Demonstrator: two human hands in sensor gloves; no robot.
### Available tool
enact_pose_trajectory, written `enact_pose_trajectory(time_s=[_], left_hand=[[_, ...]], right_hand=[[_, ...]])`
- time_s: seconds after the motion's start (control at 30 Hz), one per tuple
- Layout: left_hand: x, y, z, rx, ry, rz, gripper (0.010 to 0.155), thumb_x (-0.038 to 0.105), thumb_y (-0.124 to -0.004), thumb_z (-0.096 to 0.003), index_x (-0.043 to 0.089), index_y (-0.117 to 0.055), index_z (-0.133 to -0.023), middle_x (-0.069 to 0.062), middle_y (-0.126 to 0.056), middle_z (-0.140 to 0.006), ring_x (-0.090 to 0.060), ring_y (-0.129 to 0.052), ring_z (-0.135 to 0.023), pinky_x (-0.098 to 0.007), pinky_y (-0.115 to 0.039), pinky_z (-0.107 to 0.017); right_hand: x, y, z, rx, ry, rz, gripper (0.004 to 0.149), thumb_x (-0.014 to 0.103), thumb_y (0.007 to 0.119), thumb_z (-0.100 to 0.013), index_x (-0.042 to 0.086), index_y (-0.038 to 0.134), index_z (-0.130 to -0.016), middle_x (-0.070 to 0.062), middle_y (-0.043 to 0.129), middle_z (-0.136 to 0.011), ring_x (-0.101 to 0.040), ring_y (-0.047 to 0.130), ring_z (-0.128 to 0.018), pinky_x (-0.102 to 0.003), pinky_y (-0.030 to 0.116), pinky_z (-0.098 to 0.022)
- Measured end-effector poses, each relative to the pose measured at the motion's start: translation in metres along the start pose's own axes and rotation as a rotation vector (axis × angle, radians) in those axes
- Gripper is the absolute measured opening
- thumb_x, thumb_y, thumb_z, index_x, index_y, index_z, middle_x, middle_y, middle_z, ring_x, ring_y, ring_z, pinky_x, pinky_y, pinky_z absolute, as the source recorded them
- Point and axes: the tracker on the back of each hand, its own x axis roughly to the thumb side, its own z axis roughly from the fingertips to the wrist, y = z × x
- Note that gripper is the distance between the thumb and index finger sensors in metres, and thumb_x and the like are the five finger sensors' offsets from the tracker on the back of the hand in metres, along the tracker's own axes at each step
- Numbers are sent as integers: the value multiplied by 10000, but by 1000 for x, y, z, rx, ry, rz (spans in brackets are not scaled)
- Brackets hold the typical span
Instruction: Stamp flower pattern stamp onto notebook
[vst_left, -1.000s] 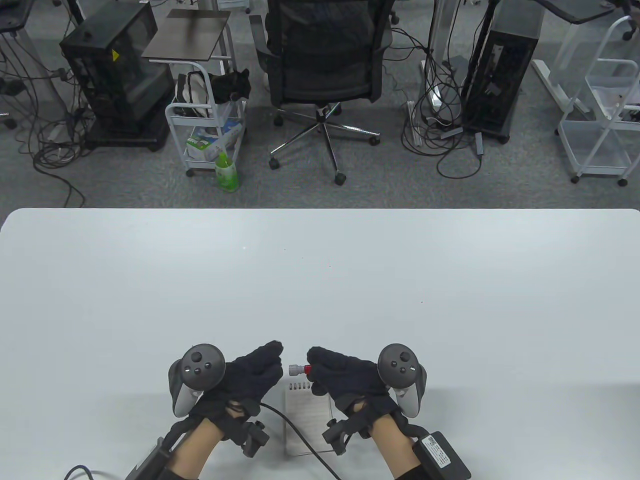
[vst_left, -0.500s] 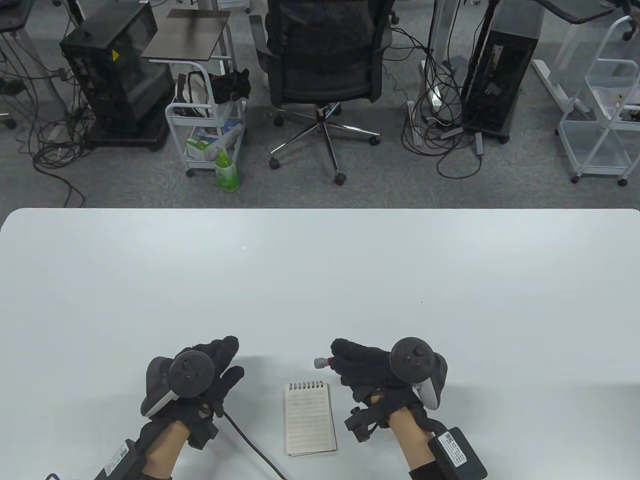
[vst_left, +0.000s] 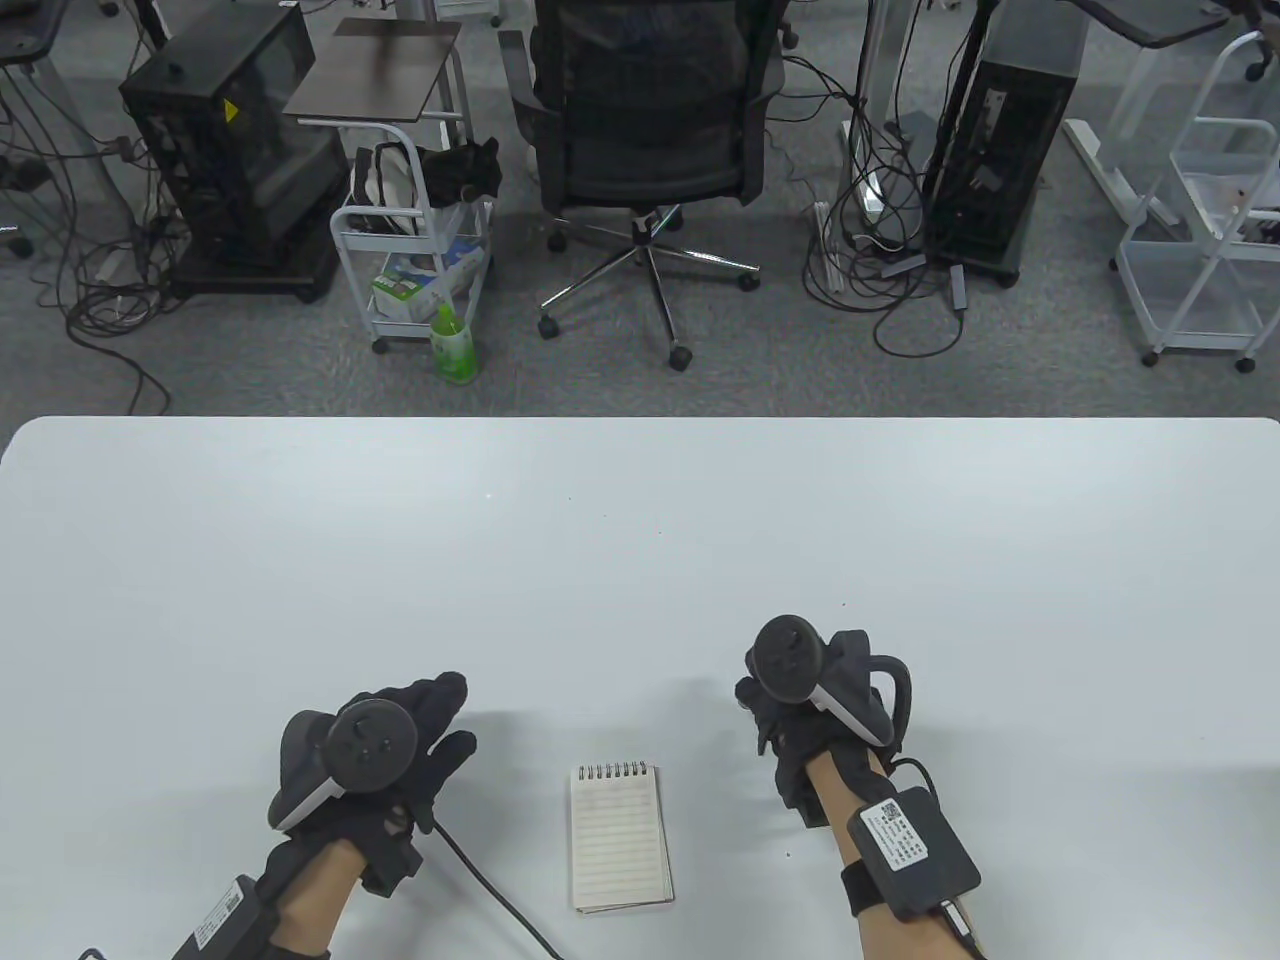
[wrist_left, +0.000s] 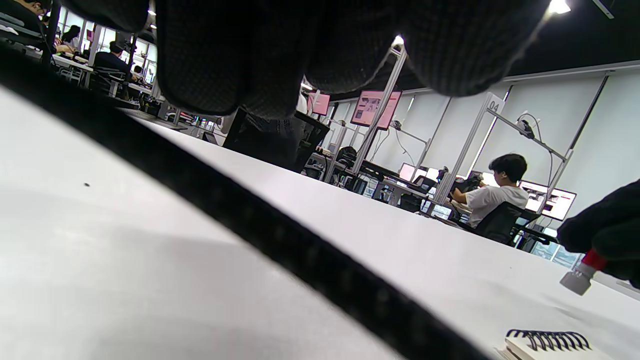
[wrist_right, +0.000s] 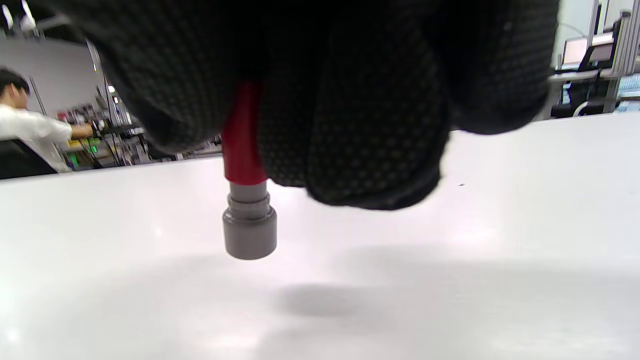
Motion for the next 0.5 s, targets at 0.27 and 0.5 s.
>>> enact_pose_trajectory(time_s=[0.27, 0.5], left_hand=[[-7, -1, -1, -11, 17, 34, 667, 479, -742, -396, 112, -661, -947, -210, -754, -934, -492, -782, -807, -718, -482, -606], [-7, -3, -3, -24, 17, 23, 672, 482, -742, -396, 118, -652, -953, -208, -754, -935, -492, -787, -803, -717, -485, -606]], right_hand=[[3, 16, -4, 35, 5, 60, 474, 356, 907, -368, 166, 882, -801, -151, 974, -599, -260, 1061, -362, -514, 828, -428], [-3, 10, -1, 17, -7, 50, 571, 422, 911, -348, 169, 834, -854, -147, 963, -621, -272, 1059, -374, -525, 817, -445]])
